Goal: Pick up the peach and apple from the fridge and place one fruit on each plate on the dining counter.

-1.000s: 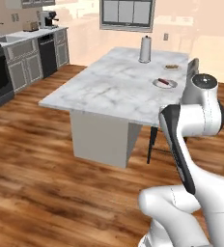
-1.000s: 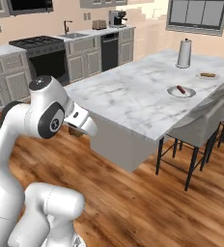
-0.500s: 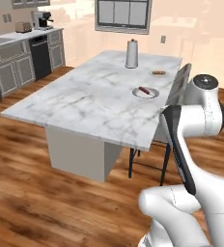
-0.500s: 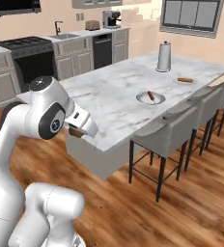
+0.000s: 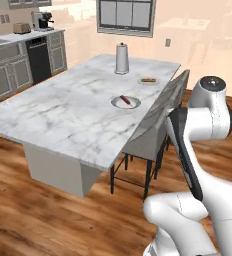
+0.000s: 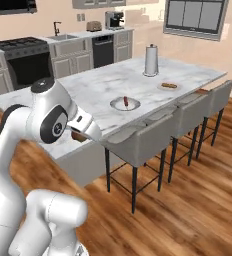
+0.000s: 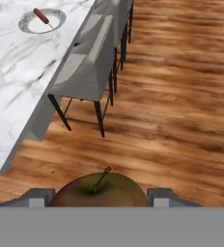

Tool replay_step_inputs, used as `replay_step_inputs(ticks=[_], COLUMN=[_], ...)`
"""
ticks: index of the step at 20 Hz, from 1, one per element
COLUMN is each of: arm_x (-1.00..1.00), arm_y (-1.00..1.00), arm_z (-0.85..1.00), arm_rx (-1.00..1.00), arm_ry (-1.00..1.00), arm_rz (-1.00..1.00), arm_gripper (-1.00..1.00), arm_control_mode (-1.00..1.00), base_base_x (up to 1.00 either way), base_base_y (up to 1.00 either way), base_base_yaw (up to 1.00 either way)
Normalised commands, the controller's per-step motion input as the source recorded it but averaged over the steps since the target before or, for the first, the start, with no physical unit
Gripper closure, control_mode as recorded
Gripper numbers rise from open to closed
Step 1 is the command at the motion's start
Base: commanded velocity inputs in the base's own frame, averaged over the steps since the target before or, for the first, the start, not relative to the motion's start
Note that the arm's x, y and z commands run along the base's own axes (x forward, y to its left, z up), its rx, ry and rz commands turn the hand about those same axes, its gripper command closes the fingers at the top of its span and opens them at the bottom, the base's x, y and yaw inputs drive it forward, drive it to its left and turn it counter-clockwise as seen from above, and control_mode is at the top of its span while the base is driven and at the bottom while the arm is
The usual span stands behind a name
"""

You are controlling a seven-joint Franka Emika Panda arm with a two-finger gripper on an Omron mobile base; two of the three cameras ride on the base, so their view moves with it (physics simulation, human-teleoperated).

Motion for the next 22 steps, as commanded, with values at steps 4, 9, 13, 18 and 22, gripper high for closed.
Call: replay_step_inputs(ticks=[4, 9, 13, 18, 22], arm_x=[0.00, 0.00, 0.00, 0.00, 0.00], arm_y=[0.00, 0.00, 0.00, 0.00, 0.00], arm_z=[0.00, 0.00, 0.00, 0.00, 0.00], arm_rx=[0.00, 0.00, 0.00, 0.00, 0.00], arm_ry=[0.00, 0.00, 0.00, 0.00, 0.00], arm_rz=[0.00, 0.00, 0.00, 0.00, 0.00], arm_gripper=[1.00, 1.00, 1.00, 1.00, 1.00], arm_control_mode=[1.00, 1.00, 1.00, 1.00, 1.00], base_base_x=[0.22, 0.41, 0.61, 0.57, 0.45], base_base_y=[-1.00, -1.00, -0.97, -0.99, -1.00], base_base_yaw=[0.17, 0.25, 0.34, 0.36, 0.33])
